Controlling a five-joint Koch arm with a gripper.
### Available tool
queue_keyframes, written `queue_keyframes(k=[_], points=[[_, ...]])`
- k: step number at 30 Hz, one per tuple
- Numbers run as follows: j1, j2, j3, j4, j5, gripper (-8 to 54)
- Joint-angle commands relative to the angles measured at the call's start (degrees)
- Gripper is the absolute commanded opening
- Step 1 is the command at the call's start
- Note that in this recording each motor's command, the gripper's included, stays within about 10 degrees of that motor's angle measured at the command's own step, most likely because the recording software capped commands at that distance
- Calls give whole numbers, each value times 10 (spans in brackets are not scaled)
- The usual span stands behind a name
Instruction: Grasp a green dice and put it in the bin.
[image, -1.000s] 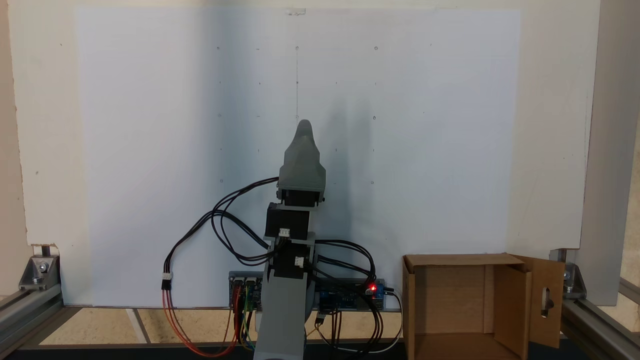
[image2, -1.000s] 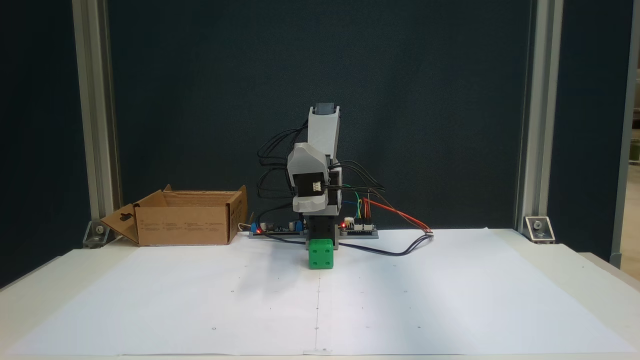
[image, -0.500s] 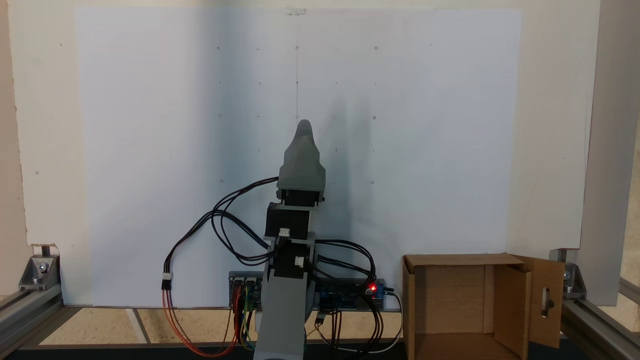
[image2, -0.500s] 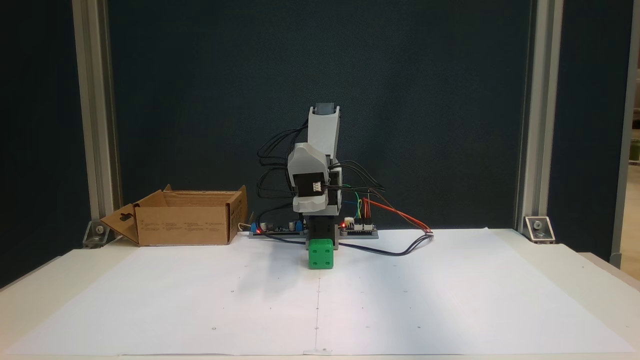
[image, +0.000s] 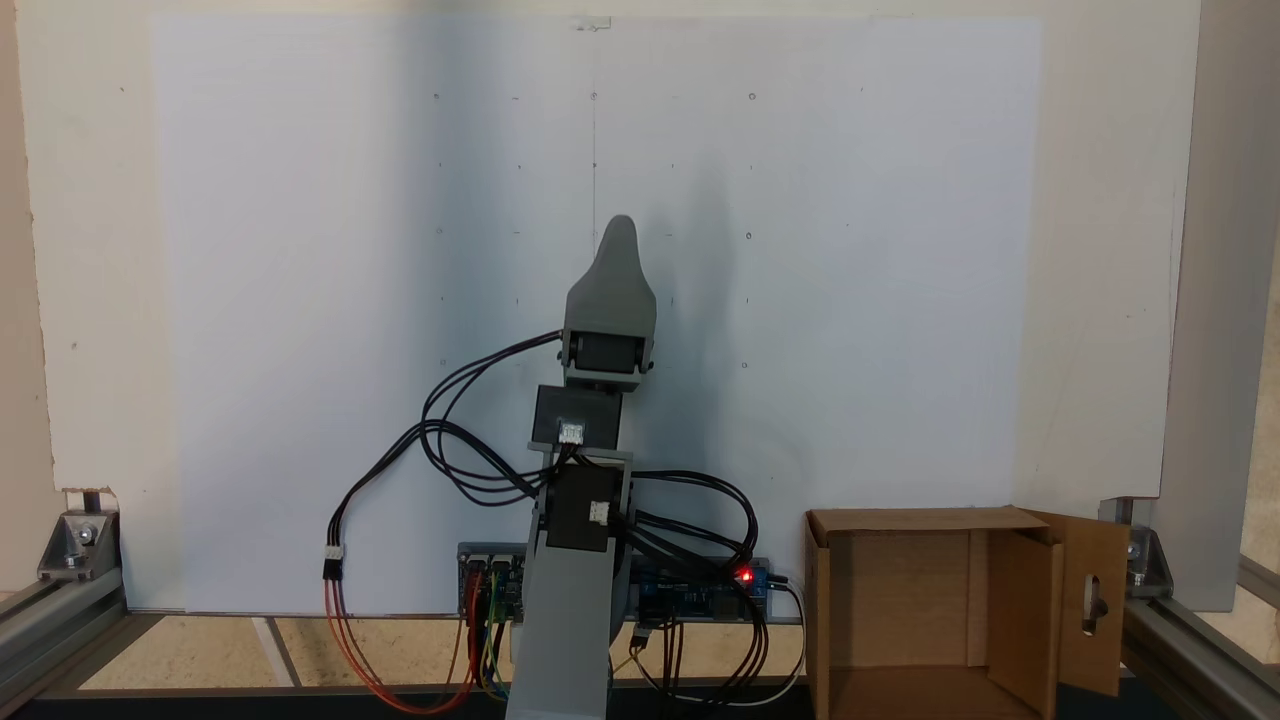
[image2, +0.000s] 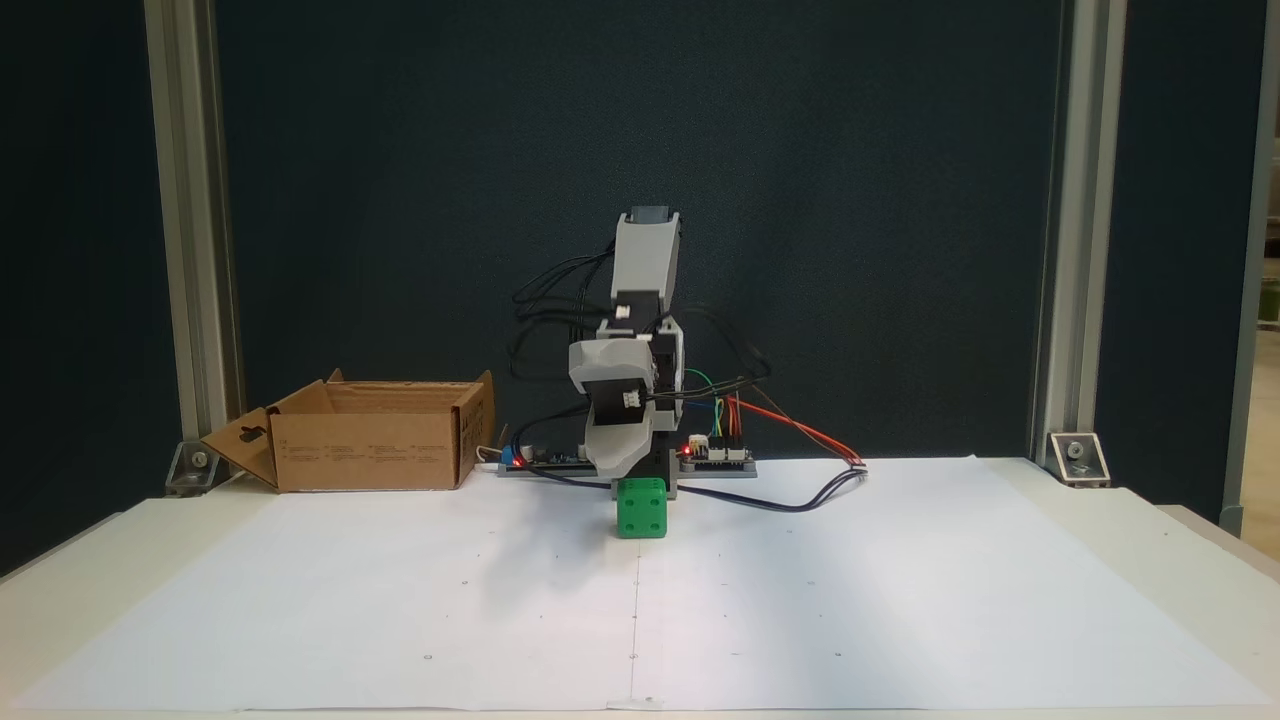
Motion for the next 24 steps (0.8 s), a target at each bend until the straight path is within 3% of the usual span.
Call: queue_keyframes(k=[1,24], points=[[1,63,-61,92,-25,435],[-40,60,-429,890,-25,439]])
